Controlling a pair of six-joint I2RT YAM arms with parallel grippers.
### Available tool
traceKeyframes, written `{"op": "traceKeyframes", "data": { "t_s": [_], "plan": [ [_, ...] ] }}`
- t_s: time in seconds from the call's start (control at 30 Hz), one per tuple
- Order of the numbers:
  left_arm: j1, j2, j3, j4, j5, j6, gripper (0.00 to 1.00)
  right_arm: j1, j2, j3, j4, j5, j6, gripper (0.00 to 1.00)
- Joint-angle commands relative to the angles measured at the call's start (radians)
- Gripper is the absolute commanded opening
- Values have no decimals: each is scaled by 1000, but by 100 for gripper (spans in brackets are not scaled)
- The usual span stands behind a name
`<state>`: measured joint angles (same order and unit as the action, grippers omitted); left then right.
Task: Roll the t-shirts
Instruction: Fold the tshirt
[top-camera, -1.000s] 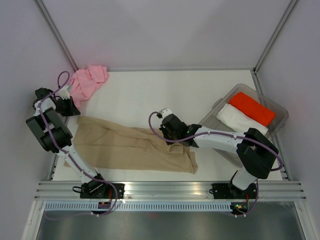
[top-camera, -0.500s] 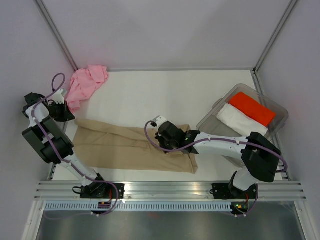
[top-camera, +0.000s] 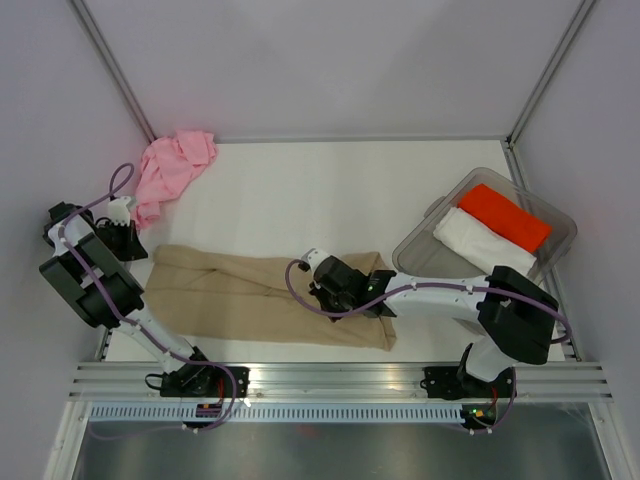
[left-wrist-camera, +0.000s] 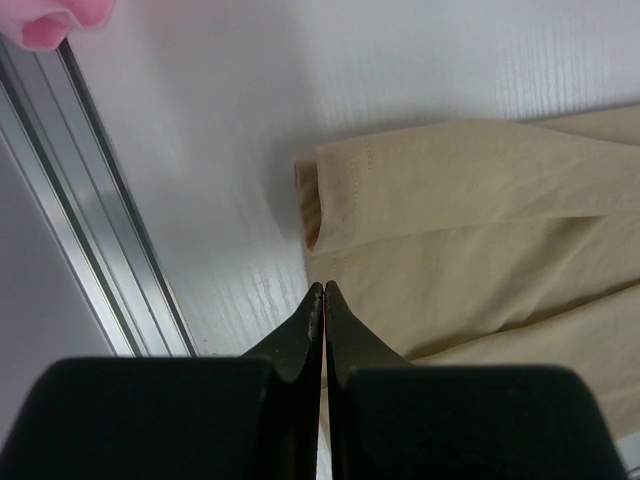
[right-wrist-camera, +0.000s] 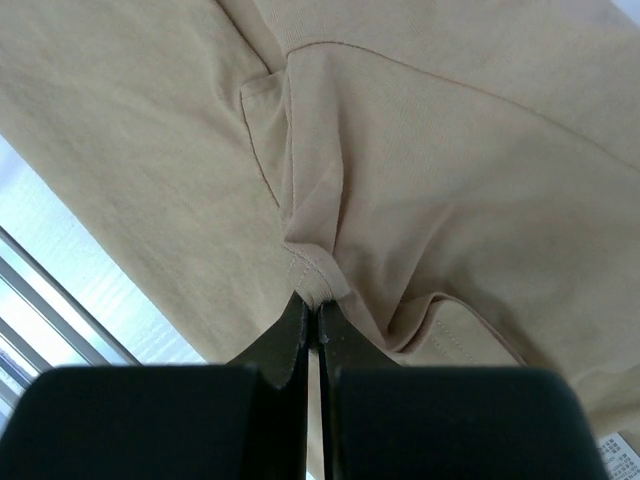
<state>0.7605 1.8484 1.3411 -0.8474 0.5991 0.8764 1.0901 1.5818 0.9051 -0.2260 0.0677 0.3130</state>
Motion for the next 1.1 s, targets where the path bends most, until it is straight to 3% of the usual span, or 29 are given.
{"op": "traceKeyframes", "data": {
  "t_s": [0.0,0.17,0.27,0.3,0.4,0.47,0.67,0.87,0.97,1.0,1.07],
  "plan": [
    [23,8,18,-53,-1,107,2,4,1,5,-13,9,-23,0],
    [22,17,36,-102,51,128,2,5,-2,6,-16,6,-34,0],
    [-1,14,33,-102,68,93,21,4,9,15,-12,1,-41,0],
    [-10,8,30,-99,67,81,33,5,17,18,-12,0,-45,0],
    [-41,2,24,-9,12,-55,46,4,27,29,-12,-8,-49,0],
    [-44,12,44,44,-11,-125,48,4,27,32,-12,-9,-48,0],
    [-88,41,21,108,-50,-151,51,5,24,34,-21,-6,-48,0],
    [-135,77,4,90,-13,-149,44,4,30,46,-29,4,-46,0],
    [-135,77,-13,68,-7,-125,26,4,30,49,-29,12,-48,0],
    [-135,75,-16,51,-12,-117,14,5,30,51,-29,12,-48,0],
    [-130,65,-22,41,-19,-102,5,5,33,58,-38,14,-51,0]
  ]
}}
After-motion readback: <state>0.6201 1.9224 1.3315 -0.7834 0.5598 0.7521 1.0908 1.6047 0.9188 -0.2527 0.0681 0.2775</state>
